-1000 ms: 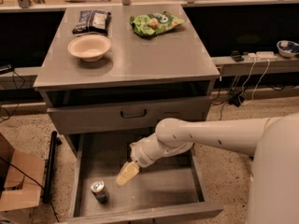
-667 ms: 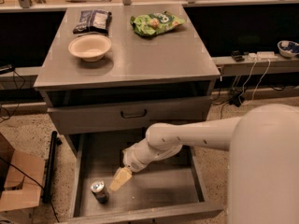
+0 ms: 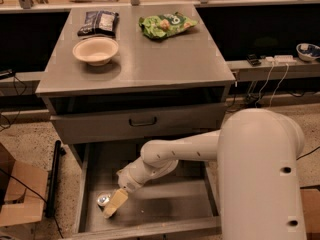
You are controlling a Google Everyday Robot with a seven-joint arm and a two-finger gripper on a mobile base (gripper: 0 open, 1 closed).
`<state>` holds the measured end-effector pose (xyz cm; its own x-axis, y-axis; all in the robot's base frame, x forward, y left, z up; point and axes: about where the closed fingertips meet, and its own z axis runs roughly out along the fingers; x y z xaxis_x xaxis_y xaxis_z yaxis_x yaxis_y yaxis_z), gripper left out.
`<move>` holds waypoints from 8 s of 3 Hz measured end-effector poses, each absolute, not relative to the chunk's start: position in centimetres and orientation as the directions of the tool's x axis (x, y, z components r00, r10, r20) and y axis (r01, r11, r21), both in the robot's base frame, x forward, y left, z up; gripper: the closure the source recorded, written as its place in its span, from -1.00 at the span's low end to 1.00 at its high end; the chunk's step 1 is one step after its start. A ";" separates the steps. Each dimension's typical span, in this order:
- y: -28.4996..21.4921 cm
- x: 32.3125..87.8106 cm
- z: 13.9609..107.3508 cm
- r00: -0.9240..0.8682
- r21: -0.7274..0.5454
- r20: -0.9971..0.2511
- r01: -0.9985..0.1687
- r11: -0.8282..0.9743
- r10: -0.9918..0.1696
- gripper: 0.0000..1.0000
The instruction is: Pick redbull can from middle drawer and place on counter
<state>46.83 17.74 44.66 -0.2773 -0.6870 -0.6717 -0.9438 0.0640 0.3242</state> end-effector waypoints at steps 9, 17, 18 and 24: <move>13.9 46.2 55.1 -0.303 0.279 -0.888 -0.953 0.120 -0.345 1.00; -0.6 48.9 86.6 0.331 -0.361 -0.914 -0.927 0.098 -0.236 1.00; -1.4 50.1 91.3 0.447 -0.489 -0.843 -0.869 0.079 -0.298 1.00; -3.9 71.1 99.4 0.562 -0.660 -0.453 -0.734 -0.164 -0.692 1.00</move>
Offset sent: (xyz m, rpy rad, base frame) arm -0.0521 0.0463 -0.0297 0.0980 0.0815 0.1070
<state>71.06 -3.90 99.40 0.5616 -0.6924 -0.4529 -0.7337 -0.1637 -0.6595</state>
